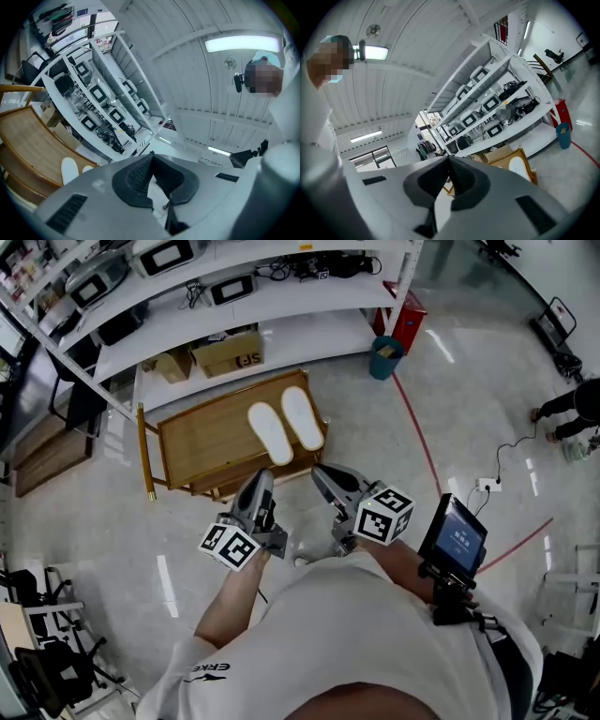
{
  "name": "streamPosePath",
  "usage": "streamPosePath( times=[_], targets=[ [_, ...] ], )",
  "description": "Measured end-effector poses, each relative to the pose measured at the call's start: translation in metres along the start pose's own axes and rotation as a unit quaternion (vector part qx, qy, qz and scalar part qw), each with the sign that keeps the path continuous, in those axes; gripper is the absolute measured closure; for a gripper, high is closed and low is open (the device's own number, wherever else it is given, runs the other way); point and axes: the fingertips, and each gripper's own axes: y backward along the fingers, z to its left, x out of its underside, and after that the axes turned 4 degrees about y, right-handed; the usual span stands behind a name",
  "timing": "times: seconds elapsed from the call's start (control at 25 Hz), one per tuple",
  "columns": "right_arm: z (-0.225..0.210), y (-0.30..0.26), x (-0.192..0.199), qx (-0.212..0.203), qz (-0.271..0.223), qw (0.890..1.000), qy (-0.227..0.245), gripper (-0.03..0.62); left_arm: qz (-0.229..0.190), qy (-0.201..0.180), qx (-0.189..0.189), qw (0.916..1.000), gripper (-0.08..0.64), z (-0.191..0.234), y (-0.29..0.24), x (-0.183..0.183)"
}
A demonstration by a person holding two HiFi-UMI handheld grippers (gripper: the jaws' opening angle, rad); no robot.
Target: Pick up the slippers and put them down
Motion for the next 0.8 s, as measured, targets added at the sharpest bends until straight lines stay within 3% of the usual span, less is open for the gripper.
streamPosePath(
  times=[0.24, 0.44, 0.8],
  targets=[
    [-0.012, 0.012, -0.026, 0.007, -0.012, 1.000, 0.010, 0.588, -0.001, -0.008, 0.019, 0.9998, 0.557, -0.023, -0.031, -0.003],
    [-0.023, 0.019, -0.023, 0.010, -0.005, 1.000, -0.013, 0.588, 0.009, -0.006, 0.016, 0.9998, 0.557, -0.029, -0.040, 0.010],
    [-0.032, 0.026, -0.017, 0.015, 0.003, 1.000, -0.015, 0.588, 0.011, -0.007, 0.009, 0.9999, 0.555, -0.028, -0.041, 0.021]
  ],
)
